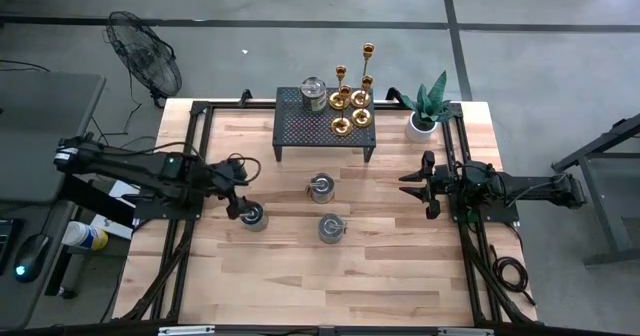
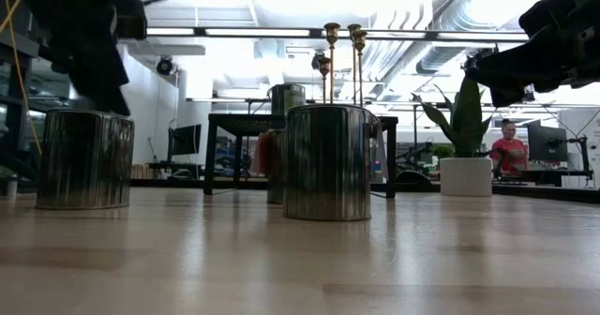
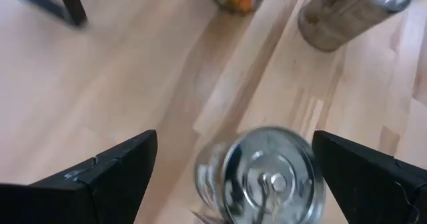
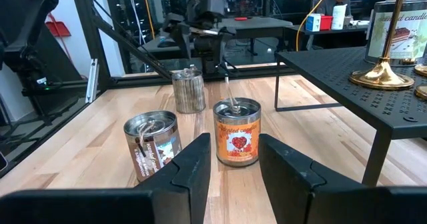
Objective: Pick & Place candle stick holders
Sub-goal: Put the scented candle on the shelf
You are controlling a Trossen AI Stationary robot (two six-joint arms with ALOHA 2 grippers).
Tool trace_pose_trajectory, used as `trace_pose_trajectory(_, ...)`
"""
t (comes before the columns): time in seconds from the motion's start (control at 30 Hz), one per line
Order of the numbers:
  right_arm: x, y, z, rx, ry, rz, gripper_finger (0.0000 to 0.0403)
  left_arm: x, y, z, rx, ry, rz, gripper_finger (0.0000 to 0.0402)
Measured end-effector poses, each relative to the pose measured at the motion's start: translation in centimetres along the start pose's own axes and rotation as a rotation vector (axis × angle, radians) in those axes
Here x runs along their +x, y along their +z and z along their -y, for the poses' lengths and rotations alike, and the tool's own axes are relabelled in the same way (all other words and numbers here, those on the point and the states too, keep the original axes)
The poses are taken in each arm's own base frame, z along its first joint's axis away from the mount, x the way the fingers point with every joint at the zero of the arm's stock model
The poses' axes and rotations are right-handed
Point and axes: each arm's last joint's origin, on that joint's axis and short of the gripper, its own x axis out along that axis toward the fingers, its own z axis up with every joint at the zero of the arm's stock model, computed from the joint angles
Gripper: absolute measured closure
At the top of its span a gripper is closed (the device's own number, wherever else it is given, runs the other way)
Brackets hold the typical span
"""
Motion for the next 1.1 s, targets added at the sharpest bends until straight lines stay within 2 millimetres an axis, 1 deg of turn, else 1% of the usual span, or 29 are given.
trace_pose_trajectory(0.2, 0.0, 0.0, 0.0, 0.000, 0.000, 0.000, 0.0285, -1.1, -0.4, 0.7, 0.199, 0.028, 0.093, 0.0012)
trace_pose_trajectory(0.3, 0.0, 0.0, 0.0, 0.000, 0.000, 0.000, 0.0285, -1.5, -0.7, 1.1, 0.256, 0.034, 0.128, 0.0012)
trace_pose_trajectory(0.37, 0.0, 0.0, 0.0, 0.000, 0.000, 0.000, 0.0285, -1.7, -1.1, 1.3, 0.274, 0.048, 0.140, 0.0012)
trace_pose_trajectory(0.5, 0.0, 0.0, 0.0, 0.000, 0.000, 0.000, 0.0285, -2.2, -2.1, 1.1, 0.220, 0.119, 0.157, 0.0011)
trace_pose_trajectory(0.67, 0.0, 0.0, 0.0, 0.000, 0.000, 0.000, 0.0285, -3.0, -2.9, 1.5, 0.262, 0.042, 0.169, 0.0011)
trace_pose_trajectory(0.87, 0.0, 0.0, 0.0, 0.000, 0.000, 0.000, 0.0285, -3.9, -4.3, 1.0, 0.261, -0.036, 0.215, 0.0011)
trace_pose_trajectory(0.97, 0.0, 0.0, 0.0, 0.000, 0.000, 0.000, 0.0285, -3.8, -5.3, 0.6, 0.296, -0.077, 0.206, 0.0011)
trace_pose_trajectory(1.1, 0.0, 0.0, 0.0, 0.000, 0.000, 0.000, 0.0285, -3.0, -7.0, 0.2, 0.360, -0.136, 0.183, 0.0011)
